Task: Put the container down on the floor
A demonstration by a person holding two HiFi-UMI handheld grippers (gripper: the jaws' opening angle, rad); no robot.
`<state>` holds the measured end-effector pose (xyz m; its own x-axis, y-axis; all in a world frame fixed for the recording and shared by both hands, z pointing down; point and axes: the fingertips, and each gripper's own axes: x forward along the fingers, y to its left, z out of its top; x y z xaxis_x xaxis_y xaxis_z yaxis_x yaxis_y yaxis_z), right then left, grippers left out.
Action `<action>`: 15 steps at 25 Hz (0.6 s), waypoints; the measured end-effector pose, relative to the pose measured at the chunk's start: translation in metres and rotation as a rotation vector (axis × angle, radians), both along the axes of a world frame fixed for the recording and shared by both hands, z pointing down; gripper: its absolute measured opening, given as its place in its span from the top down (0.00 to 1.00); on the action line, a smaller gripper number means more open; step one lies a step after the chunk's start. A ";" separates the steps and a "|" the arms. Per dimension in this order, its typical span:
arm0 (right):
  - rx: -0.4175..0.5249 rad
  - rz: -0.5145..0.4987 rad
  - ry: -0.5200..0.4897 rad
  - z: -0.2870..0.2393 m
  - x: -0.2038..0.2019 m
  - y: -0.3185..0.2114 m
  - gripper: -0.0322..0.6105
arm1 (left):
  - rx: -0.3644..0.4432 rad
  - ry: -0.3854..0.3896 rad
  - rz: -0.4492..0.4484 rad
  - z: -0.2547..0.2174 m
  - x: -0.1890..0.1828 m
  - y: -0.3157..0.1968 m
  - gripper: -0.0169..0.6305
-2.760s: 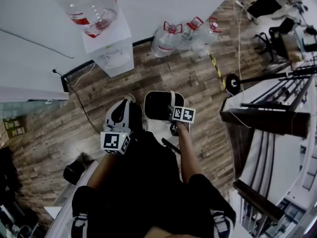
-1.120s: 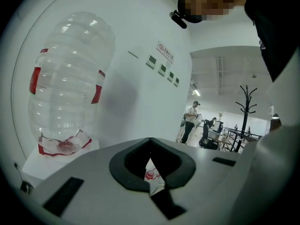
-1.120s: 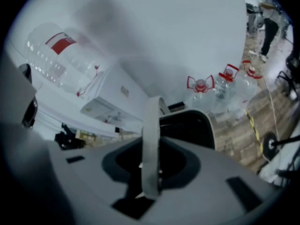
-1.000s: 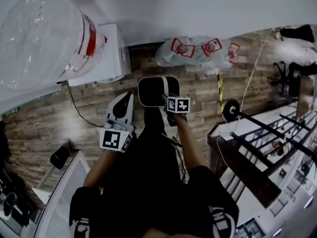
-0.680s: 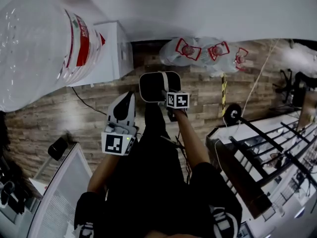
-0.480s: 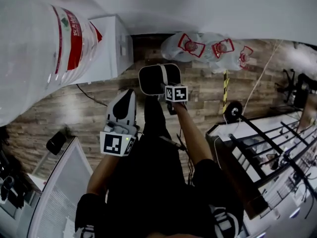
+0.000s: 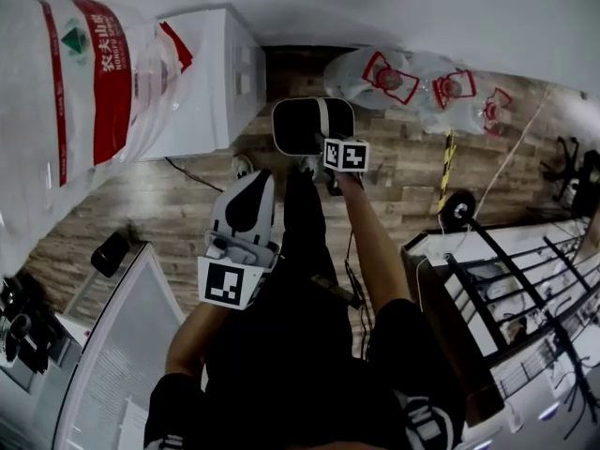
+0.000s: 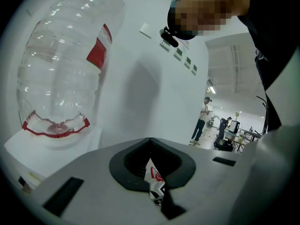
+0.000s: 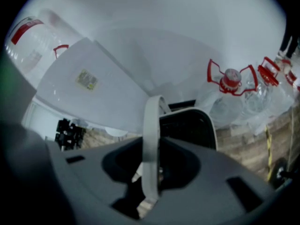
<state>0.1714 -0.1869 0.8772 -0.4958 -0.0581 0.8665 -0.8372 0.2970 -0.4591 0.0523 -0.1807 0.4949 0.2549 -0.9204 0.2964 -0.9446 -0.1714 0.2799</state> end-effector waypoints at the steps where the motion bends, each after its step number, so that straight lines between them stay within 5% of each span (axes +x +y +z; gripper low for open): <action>1: -0.001 0.006 -0.002 0.008 -0.003 -0.003 0.77 | -0.003 0.000 0.001 0.005 0.000 -0.001 0.93; 15: 0.026 0.060 -0.015 0.108 -0.042 -0.043 0.77 | -0.051 0.015 -0.015 0.065 -0.011 -0.007 0.93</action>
